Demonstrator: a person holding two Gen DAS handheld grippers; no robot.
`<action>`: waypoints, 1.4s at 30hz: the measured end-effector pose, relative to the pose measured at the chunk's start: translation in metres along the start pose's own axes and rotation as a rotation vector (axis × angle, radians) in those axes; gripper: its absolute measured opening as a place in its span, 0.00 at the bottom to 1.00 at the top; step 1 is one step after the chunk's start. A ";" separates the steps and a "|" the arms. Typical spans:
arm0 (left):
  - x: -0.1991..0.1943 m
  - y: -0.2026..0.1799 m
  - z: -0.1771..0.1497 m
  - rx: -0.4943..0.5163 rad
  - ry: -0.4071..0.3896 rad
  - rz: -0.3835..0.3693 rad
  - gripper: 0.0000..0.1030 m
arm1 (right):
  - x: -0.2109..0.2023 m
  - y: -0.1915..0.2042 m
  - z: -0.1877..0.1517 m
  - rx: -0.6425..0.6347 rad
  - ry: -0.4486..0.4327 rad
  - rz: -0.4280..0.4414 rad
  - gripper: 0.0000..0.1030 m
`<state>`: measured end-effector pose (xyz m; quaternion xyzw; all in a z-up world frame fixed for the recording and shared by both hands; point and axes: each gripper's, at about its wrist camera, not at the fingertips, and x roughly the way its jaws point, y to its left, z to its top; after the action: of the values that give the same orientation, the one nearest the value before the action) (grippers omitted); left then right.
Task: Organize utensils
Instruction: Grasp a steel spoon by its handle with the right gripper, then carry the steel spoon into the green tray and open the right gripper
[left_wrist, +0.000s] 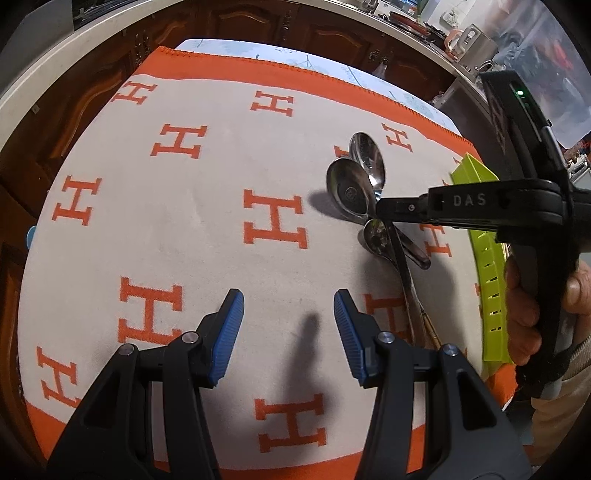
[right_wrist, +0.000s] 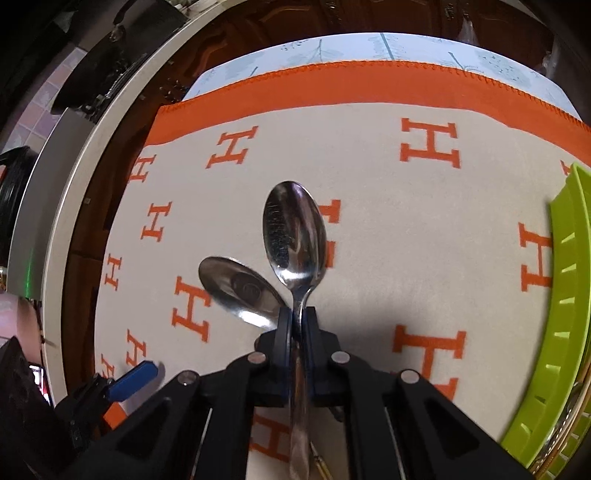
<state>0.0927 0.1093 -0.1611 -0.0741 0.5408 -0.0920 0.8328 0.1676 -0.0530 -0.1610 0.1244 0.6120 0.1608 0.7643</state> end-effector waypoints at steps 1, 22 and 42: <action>0.001 0.000 0.000 0.000 0.002 -0.002 0.46 | -0.002 0.001 -0.001 -0.009 -0.008 -0.011 0.06; 0.004 -0.006 -0.004 0.024 0.013 -0.016 0.46 | 0.002 -0.037 0.020 0.109 0.038 0.034 0.11; 0.001 -0.015 -0.007 0.046 0.014 -0.010 0.46 | -0.050 -0.011 -0.016 -0.006 -0.175 -0.006 0.04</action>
<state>0.0860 0.0941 -0.1612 -0.0571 0.5441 -0.1089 0.8300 0.1435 -0.0832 -0.1245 0.1339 0.5427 0.1490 0.8157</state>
